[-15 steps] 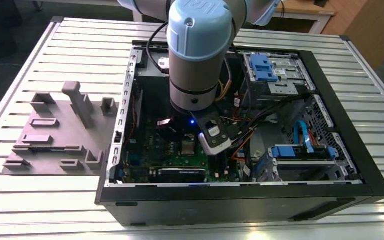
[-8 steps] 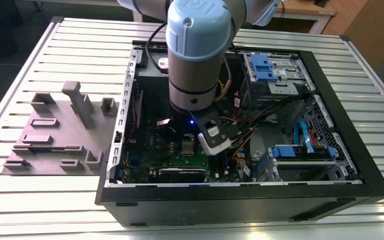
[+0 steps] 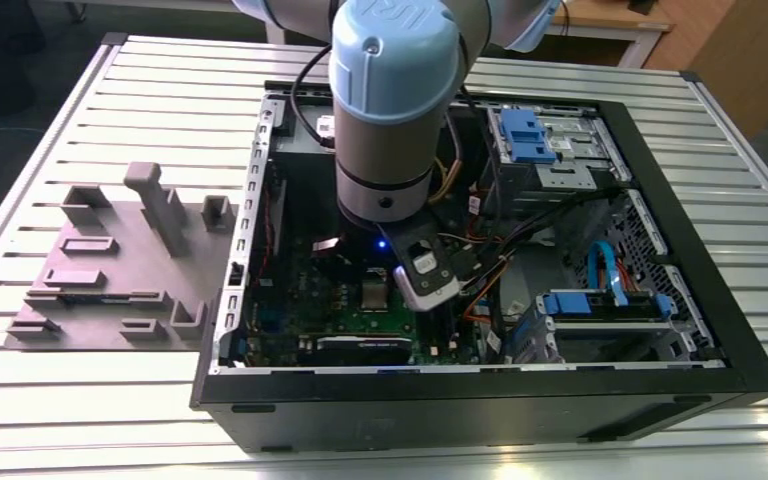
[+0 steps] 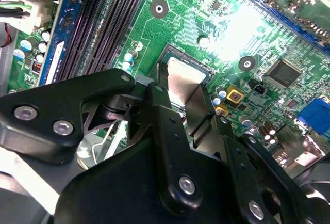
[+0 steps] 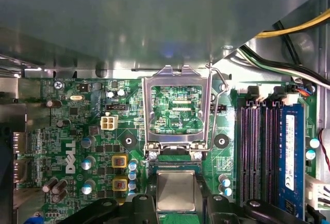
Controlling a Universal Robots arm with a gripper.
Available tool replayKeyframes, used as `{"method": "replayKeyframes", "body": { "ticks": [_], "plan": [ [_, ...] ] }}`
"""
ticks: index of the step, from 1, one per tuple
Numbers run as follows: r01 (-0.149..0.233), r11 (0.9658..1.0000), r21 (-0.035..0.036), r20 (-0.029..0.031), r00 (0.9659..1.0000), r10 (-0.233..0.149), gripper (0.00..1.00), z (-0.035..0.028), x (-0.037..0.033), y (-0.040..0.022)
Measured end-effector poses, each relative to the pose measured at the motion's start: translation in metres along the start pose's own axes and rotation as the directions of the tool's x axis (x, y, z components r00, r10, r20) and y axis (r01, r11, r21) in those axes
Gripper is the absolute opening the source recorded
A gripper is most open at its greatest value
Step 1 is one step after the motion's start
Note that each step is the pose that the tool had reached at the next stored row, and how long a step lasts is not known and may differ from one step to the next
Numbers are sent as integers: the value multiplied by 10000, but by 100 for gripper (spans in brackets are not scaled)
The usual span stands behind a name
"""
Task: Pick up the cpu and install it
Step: 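Place the cpu into insertion slot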
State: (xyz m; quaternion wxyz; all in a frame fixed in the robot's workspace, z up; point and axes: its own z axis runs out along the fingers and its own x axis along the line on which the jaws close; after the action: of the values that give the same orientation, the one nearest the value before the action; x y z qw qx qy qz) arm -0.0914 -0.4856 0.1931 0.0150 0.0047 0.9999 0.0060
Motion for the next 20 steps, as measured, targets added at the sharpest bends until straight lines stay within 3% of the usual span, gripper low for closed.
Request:
{"method": "replayKeyframes", "body": {
  "ticks": [20],
  "plan": [
    [-11,10000,5,-1,10000,11,38,40,10,-5]
  ]
}}
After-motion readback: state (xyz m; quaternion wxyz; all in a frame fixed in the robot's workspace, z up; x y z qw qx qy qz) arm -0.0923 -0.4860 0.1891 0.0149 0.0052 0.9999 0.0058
